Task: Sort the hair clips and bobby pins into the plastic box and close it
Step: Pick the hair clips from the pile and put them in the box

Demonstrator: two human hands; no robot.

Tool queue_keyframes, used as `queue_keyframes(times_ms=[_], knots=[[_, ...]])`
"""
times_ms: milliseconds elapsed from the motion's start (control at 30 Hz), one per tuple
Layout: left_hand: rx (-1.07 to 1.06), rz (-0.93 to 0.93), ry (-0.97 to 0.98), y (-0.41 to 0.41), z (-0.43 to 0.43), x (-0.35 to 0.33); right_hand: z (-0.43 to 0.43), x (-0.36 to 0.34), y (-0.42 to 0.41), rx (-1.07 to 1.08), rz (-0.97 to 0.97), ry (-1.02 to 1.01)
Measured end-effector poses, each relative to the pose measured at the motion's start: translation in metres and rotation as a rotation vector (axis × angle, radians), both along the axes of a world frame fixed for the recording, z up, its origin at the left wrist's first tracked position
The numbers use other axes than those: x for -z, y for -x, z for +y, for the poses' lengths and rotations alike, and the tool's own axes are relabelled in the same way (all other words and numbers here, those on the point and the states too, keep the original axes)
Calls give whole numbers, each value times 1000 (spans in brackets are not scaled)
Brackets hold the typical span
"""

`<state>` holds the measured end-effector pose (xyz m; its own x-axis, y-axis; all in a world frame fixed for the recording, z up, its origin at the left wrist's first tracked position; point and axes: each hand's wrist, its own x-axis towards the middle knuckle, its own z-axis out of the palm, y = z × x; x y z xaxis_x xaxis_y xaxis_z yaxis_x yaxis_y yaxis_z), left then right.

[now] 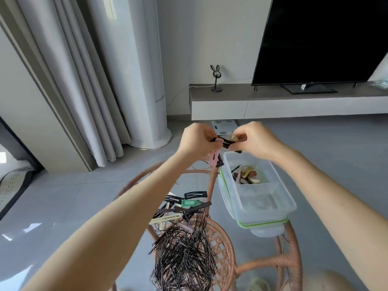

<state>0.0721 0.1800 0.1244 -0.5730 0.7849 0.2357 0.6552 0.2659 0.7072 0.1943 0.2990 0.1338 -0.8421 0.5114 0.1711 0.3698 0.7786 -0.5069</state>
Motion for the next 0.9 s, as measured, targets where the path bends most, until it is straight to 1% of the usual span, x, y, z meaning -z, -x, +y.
queue_keyframes(times_ms=[200, 300, 367, 433, 500, 567, 633, 700, 767, 833, 867, 900], knots=[[31, -153, 84, -46, 62, 41, 40, 47, -39, 195, -85, 5], [100, -143, 211, -53, 76, 52, 48, 67, -46, 218, -186, 58], [179, -123, 310, -50, 78, 52, 51, 72, -48, 201, -281, 19], [241, -84, 359, -42, 74, 45, 55, 76, -49, 207, -306, 7], [248, -74, 330, -31, 64, 35, 51, 70, -50, 243, -208, -45], [196, -86, 271, -14, 47, 28, 38, 58, -49, 271, -41, -111], [128, -41, 282, 7, 23, 28, 15, 49, -43, 203, 86, -119], [94, 56, 402, 29, -7, 36, -17, 48, -32, 44, 93, -45], [125, 187, 578, 43, -38, 48, -43, 62, -17, -123, -19, -43], [186, 294, 685, 50, -67, 62, -57, 82, 1, -232, -171, -62], [208, 301, 714, 51, -80, 68, -61, 91, 8, -252, -265, -31], [219, 270, 739, 51, -89, 74, -62, 98, 14, -267, -352, 0]])
